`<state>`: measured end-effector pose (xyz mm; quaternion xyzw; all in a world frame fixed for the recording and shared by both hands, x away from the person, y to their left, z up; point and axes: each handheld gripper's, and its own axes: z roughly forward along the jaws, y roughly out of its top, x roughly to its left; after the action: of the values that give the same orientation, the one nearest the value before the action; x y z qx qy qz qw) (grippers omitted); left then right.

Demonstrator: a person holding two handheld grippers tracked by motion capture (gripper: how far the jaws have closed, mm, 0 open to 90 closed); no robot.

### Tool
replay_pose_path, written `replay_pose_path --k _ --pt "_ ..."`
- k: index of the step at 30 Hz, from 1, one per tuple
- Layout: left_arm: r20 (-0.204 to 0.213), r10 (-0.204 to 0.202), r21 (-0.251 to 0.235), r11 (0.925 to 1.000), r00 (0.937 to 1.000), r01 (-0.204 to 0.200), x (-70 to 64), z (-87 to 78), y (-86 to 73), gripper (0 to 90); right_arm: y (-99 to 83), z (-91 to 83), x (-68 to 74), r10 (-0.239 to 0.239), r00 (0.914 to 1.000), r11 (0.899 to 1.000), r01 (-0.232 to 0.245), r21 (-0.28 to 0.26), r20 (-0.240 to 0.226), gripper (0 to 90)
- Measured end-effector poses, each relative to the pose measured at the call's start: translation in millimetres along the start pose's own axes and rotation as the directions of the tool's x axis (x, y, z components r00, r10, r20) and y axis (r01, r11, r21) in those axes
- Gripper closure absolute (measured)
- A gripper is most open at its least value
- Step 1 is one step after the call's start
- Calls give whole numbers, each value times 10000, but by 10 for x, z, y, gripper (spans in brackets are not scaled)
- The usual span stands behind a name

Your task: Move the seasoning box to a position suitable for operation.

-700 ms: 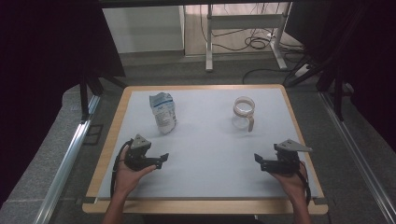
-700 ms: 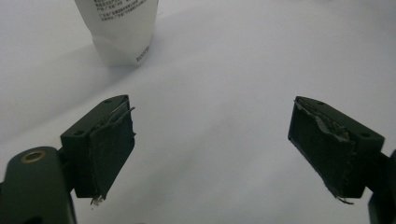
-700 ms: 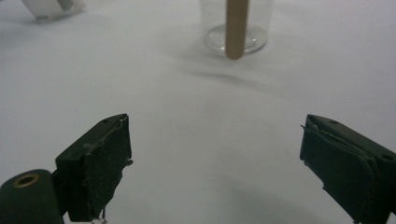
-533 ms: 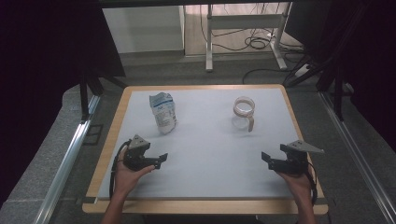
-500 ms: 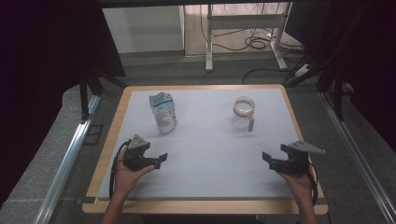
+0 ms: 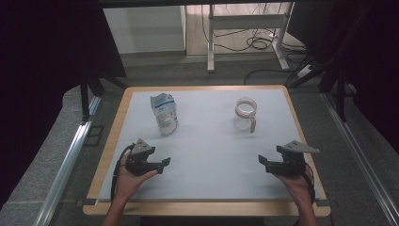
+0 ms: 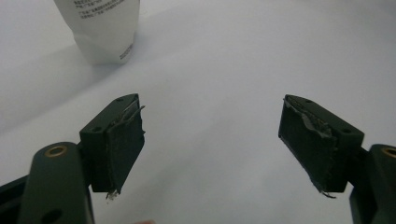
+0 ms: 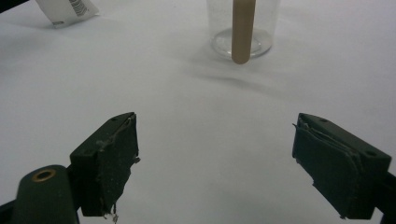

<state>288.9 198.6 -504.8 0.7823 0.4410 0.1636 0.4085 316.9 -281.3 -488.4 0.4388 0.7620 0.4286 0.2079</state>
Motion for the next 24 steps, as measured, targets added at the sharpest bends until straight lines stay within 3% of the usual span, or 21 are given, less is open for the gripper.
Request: replay_pose_path --k 6,14,21,24 --pt "-10 -274 16 9996 9996 274 52 -10 -52 226 121 -6 2 167 9999 9994 -168 -288 -34 168" --pt "98 -363 80 9993 9993 362 95 8 -81 226 428 75 -42 -219 9996 9990 212 -384 -177 168" --pt "272 -420 236 9989 9987 413 95 64 -67 219 737 217 -79 -440 9986 9976 424 -546 -287 167" --pt "314 -358 348 9988 9989 347 90 91 -71 213 896 378 -106 -391 9987 9981 374 -497 -336 140"
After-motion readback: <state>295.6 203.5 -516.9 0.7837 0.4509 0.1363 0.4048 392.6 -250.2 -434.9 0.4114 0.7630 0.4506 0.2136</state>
